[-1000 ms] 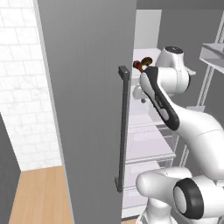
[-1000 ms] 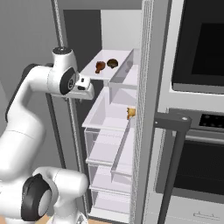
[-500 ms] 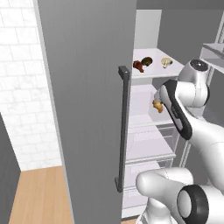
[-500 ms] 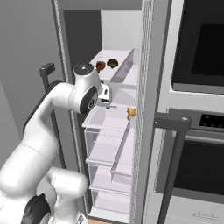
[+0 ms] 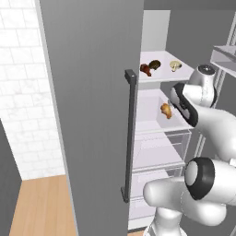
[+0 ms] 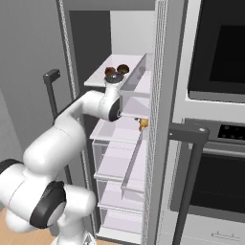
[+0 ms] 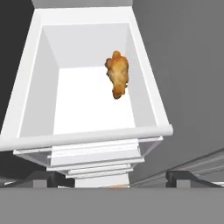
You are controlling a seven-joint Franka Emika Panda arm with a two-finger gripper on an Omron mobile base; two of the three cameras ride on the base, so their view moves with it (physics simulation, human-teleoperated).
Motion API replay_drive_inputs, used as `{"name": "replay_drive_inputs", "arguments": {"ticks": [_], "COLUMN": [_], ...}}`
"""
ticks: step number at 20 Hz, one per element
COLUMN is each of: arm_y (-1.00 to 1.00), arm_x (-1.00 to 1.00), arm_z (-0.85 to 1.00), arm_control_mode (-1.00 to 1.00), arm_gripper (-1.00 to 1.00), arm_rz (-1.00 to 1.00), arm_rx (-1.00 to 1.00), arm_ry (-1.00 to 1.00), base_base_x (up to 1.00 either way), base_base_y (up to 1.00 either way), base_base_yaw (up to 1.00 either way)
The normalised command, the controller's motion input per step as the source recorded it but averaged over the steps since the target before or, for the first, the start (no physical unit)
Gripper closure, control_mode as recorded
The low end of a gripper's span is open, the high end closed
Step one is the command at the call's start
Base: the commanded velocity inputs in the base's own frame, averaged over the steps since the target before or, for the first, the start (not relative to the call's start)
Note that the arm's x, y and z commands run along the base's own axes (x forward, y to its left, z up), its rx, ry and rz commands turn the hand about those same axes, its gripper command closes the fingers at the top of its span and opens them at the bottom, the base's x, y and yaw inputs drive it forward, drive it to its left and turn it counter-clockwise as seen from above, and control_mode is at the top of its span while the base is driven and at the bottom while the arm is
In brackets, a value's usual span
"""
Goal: Place one mushroom and one chicken drumstick in each tupperware on the nearby counter, to pack two identical lunches.
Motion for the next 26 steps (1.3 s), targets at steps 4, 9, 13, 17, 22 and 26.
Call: {"name": "replay_drive_inputs", "arguments": {"ticks": [4, 9, 13, 17, 22, 26], "arm_y": [0.02, 0.00, 0.00, -0.11, -0.44, -0.35], "arm_x": [0.13, 0.55, 0.78, 0.72, 0.43, 0.27], "arm_z": [-0.21, -0.44, -0.32, -0.50, -0.44, -0.29], "arm_control_mode": [-1.00, -1.00, -1.00, -1.00, -1.00, -1.00], "arm_gripper": [-1.00, -1.00, -1.00, -1.00, -1.00, -1.00], "arm_rz": [0.00, 0.00, 0.00, 0.00, 0.00, 0.00], "arm_rx": [0.00, 0.01, 0.00, 0.00, 0.00, 0.00], "arm_ry": [0.06, 0.03, 0.04, 0.08, 0.05, 0.01], "base_base_x": [0.00, 0.00, 0.00, 0.00, 0.00, 0.00], "base_base_y": [0.00, 0.00, 0.00, 0.00, 0.00, 0.00], "base_base_yaw": [0.00, 0.00, 0.00, 0.00, 0.00, 0.00]}}
